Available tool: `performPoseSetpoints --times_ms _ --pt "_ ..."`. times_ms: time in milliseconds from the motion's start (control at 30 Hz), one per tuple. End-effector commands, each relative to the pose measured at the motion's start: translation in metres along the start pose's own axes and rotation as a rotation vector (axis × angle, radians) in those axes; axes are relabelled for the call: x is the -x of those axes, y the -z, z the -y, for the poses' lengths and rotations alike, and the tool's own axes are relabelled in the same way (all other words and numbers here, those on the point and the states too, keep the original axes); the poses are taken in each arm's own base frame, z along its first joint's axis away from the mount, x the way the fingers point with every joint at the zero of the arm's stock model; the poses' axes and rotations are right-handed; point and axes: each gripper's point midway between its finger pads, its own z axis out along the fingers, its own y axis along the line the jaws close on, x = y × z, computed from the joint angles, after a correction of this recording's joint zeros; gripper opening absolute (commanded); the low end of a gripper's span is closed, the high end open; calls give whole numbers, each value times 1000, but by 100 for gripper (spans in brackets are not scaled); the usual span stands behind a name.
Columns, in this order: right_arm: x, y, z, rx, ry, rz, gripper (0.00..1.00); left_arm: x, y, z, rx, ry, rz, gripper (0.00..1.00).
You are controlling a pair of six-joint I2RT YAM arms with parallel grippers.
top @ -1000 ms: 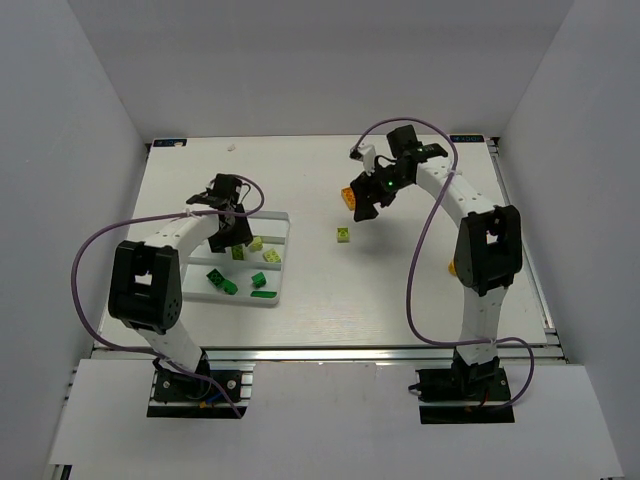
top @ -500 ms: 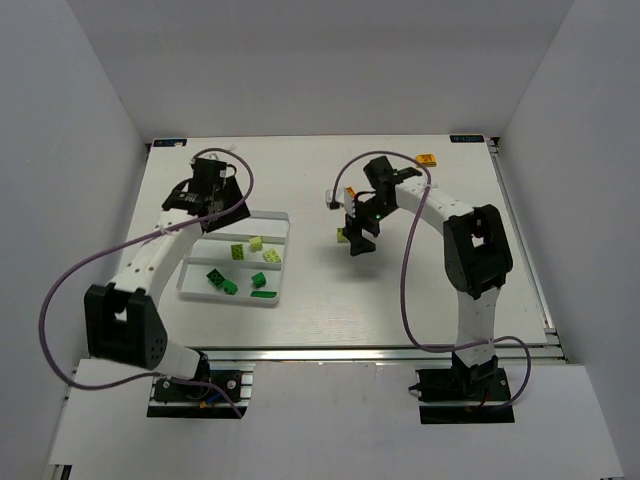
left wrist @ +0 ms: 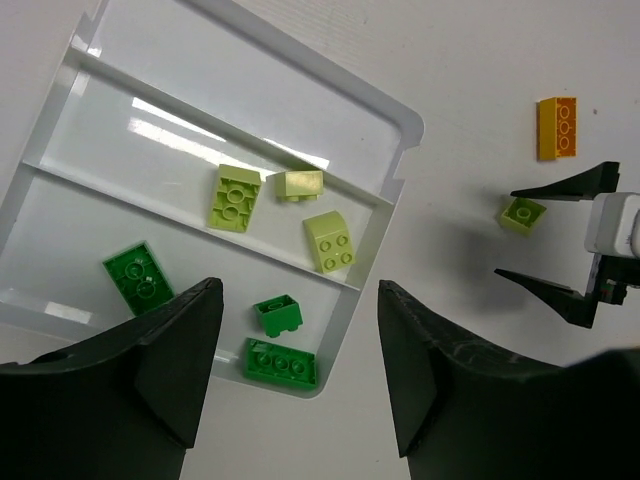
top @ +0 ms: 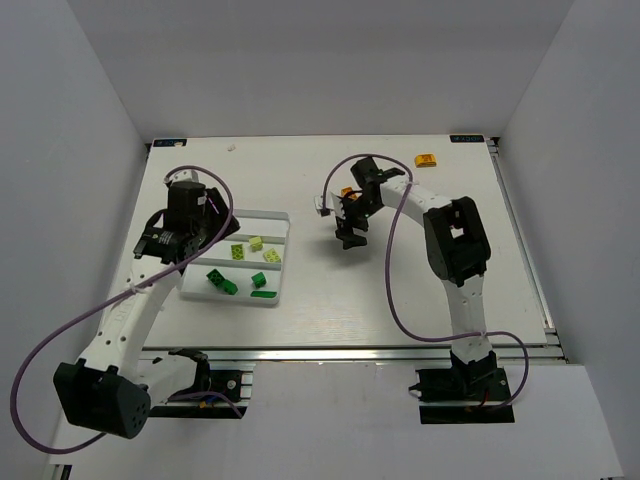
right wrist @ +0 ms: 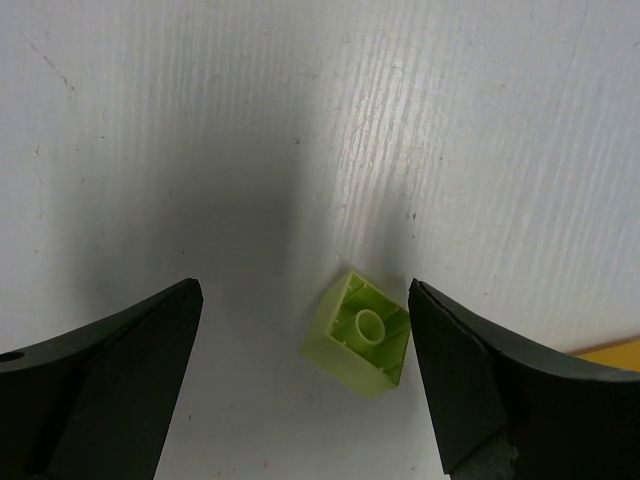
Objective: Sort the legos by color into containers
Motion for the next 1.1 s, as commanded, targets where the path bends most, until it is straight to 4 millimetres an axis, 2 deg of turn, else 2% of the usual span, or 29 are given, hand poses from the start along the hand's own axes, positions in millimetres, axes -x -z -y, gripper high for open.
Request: performPoseSetpoints --times_ms 0,233,467,767,867,1000,1067 --pt "14 2 10 -15 70 13 89 2 13 -6 5 31 30 73" --pt "-3 -6 15 -39 49 -55 83 -1 17 -7 3 37 30 73" --pt "-14 5 26 -108 14 -91 81 -1 21 -7 -4 40 35 73" --pt "-28 5 33 -139 -63 -122 75 -1 23 -7 -11 42 37 73" --pt "-32 4 28 -114 -74 -127 67 -2 26 -8 -9 44 39 73" --pt "-28 2 21 -75 -81 -103 45 0 29 -8 -15 48 47 73" --pt "-25 2 17 -59 -81 -96 37 2 32 -6 -24 50 57 73"
